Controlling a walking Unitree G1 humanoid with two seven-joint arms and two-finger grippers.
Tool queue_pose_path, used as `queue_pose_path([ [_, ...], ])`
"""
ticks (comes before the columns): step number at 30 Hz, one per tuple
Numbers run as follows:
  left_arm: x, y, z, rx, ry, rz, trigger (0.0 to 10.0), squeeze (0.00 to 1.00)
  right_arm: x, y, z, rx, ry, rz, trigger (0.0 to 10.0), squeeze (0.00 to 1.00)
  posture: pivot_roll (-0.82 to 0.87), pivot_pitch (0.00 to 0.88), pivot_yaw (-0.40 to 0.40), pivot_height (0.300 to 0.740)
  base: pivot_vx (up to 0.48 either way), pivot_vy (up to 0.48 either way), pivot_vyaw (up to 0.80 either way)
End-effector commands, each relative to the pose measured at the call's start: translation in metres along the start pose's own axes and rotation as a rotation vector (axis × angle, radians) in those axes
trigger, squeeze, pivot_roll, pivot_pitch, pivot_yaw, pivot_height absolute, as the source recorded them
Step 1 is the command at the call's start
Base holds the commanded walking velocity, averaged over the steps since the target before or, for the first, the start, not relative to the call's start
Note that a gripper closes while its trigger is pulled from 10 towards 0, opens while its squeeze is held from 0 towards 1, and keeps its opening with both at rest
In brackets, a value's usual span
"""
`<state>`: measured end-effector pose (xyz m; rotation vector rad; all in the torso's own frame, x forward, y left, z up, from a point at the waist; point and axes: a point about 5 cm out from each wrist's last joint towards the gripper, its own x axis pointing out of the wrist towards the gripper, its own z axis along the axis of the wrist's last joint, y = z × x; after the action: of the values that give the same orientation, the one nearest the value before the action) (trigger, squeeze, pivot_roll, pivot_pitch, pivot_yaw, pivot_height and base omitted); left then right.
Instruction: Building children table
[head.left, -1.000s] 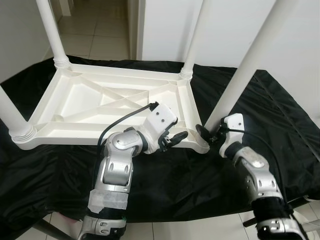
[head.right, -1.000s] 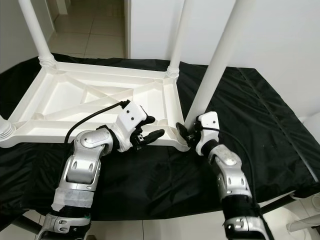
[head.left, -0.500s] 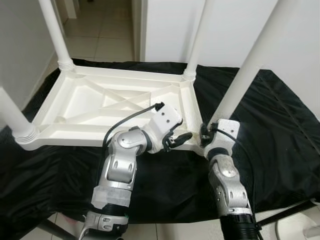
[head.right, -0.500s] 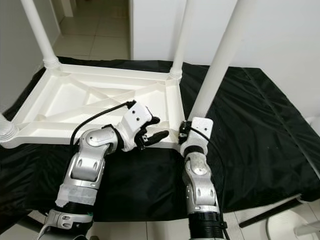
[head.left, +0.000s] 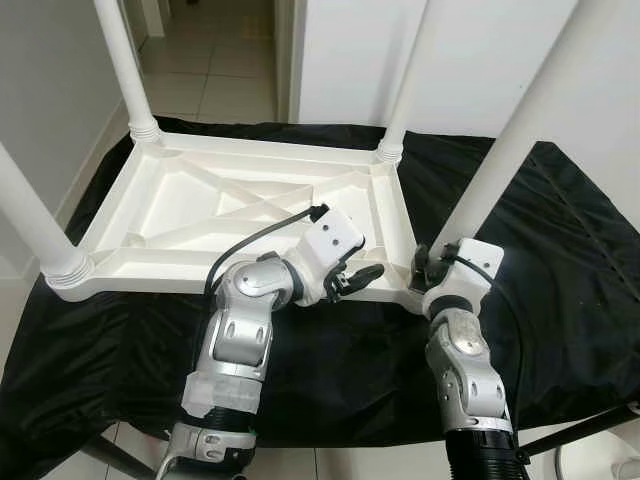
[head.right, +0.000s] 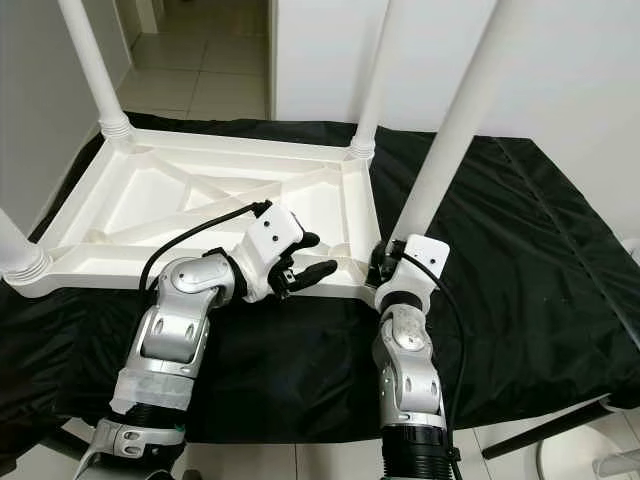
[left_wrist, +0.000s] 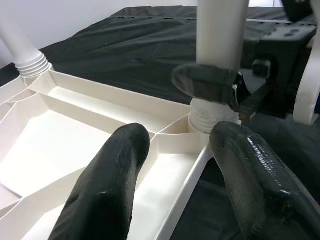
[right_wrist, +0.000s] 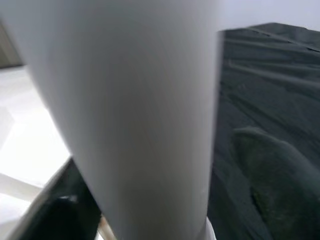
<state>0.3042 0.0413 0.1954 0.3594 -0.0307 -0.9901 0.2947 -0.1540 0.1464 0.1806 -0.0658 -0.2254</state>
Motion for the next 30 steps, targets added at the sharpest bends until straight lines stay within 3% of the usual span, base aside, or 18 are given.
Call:
queue_pose_path([
  [1,0.0,0.01,-0.002,-0.006,0.001,0.272,10.0,0.0,-0.009,0.003,-0.008,0.036,0.012,0.027,10.0,1.0,-0.02,0.0,-0.049,0.74,0.0,0.0,0.0],
  [10,0.003,0.008,-0.002,-0.008,-0.004,0.266,10.0,0.0,-0.008,-0.013,-0.004,-0.01,0.011,0.203,10.0,1.0,-0.03,0.0,-0.046,0.74,0.0,0.0,0.0],
  [11,0.002,0.008,-0.002,-0.008,-0.004,0.265,10.0,0.0,-0.007,-0.019,-0.005,-0.031,0.02,0.26,10.0,0.0,-0.03,0.0,-0.044,0.74,0.0,0.0,0.0],
  [14,0.002,0.008,-0.002,-0.008,-0.004,0.265,10.0,0.0,-0.007,-0.019,-0.005,-0.031,0.02,0.26,10.0,0.0,-0.03,0.0,-0.044,0.74,0.0,0.0,0.0],
  [20,0.001,0.008,-0.003,-0.005,0.001,0.262,10.0,0.0,0.005,-0.036,-0.001,-0.166,0.03,0.467,10.0,0.0,-0.03,0.0,-0.043,0.74,0.0,0.0,0.0],
  [30,0.001,0.008,-0.002,-0.007,-0.001,0.265,10.0,0.0,0.021,-0.04,-0.004,-0.242,0.065,0.604,10.0,0.0,-0.02,0.0,-0.039,0.74,0.0,0.0,0.0],
])
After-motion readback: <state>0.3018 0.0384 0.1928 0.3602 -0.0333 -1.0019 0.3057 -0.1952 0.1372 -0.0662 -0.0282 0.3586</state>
